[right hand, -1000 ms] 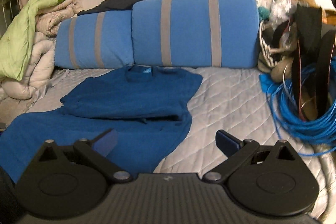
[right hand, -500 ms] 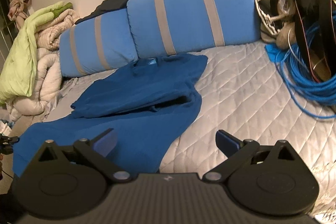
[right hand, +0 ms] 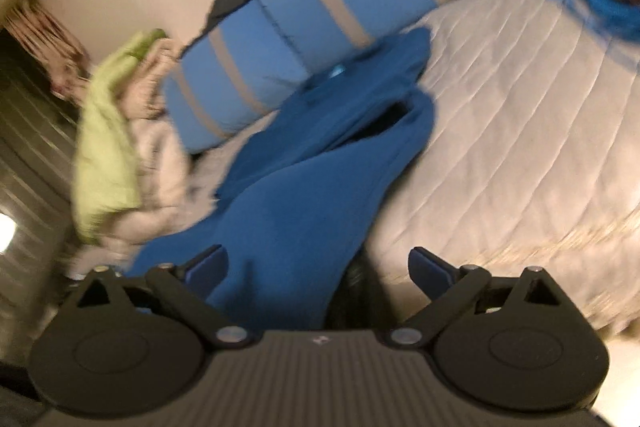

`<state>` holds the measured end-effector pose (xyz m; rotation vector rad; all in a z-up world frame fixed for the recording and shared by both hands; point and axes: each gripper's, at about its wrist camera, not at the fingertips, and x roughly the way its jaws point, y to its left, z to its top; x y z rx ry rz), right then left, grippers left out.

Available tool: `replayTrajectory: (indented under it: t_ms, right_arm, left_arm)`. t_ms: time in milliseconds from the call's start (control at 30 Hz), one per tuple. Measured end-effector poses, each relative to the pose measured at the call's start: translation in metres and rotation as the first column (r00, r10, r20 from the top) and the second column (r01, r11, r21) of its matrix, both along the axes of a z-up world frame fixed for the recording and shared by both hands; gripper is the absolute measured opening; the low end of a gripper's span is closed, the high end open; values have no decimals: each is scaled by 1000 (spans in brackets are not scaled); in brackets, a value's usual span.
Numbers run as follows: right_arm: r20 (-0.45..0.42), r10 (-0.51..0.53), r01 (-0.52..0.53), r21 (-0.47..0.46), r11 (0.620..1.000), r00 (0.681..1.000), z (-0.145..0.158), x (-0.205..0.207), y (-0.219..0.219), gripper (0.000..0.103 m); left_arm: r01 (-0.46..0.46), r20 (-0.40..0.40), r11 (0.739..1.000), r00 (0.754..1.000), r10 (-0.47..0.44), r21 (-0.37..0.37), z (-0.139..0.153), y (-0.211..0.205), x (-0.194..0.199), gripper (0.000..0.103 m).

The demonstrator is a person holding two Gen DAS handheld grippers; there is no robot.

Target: Fold clothes

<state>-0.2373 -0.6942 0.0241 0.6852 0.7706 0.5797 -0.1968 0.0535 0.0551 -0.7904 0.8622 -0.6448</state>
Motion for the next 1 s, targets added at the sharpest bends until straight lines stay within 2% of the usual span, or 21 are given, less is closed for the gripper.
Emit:
replayTrajectory:
  t_ms: [133,267,333,433,500,600,800,1000]
  right_arm:
    - [-36,58,-51,167,985,998,-23,-2,-6,89]
    - [-54,72,-55,265,963,996,-40,-6,-9,78]
    - [-59,75,-55,295,954,995,-45,-8,-10,69]
    - [-55,87,-66,317,946,995,-46,-11,-9,47]
    - [-42,116,-97,308,946,992,-42,-13,-3,24]
    - [-10,106,-99,284,954,994,-31,-17,-1,13]
    - [57,26,-40,273,961,998,1,-23,-5,9]
    - [36,-41,30,245,969,999,34,-9,-3,7]
  left_arm:
    - [-2,-2,1000,1000,2,3,0,0,0,7]
    - [-3,-3,1000,1000,3,7,1,0,0,7]
    - [-5,-4,1000,1000,5,8,1,0,0,7]
    - [-9,-3,1000,1000,9,12,1,-1,-1,7]
    - [-13,-3,1000,1000,13,14,2,-1,-2,7]
    - [-22,-2,1000,1000,22,20,3,-2,-4,7]
    - [-57,29,998,998,56,36,17,-3,-6,6]
    - [-103,67,994,993,101,23,38,-8,-3,6]
